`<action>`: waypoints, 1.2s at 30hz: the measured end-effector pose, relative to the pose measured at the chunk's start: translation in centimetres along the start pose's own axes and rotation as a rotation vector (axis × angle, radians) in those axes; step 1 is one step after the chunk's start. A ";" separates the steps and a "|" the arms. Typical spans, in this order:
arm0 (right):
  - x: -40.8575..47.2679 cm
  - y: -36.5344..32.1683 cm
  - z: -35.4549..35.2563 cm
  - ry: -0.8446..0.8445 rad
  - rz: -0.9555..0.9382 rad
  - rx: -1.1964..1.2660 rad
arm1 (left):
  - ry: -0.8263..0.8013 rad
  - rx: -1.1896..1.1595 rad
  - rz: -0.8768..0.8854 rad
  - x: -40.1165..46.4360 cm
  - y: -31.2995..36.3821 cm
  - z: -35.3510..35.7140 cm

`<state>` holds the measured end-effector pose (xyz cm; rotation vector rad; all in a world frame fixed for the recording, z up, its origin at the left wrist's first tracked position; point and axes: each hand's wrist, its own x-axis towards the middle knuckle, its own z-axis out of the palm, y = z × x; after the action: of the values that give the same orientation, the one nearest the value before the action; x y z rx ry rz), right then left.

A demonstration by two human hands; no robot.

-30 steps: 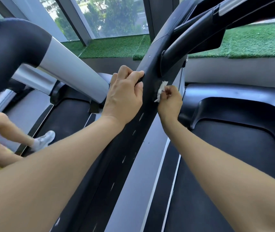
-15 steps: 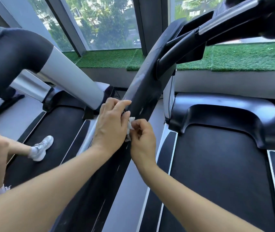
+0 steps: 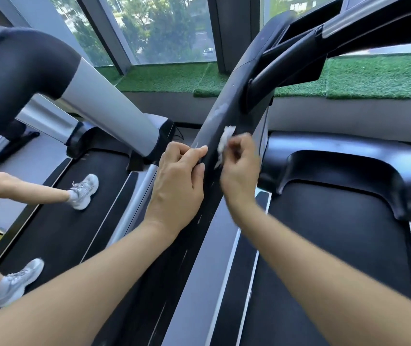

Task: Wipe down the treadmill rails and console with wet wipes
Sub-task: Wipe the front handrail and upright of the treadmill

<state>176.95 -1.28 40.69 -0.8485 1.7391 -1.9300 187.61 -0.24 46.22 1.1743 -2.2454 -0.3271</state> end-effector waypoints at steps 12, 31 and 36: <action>9.2 -1.9 0.4 0.107 0.112 0.018 | -0.009 0.014 -0.019 0.0 0.2 0.0; 10.4 -2.1 0.6 0.104 0.074 -0.007 | -0.031 0.009 -0.041 -0.1 0.3 -0.2; -3.1 -1.5 -1.3 -0.153 -0.147 0.034 | -0.038 0.005 -0.048 0.1 0.3 -0.2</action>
<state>178.45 1.92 41.57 -1.1088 1.5898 -1.9244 187.45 -0.14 46.56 1.2359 -2.2538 -0.3660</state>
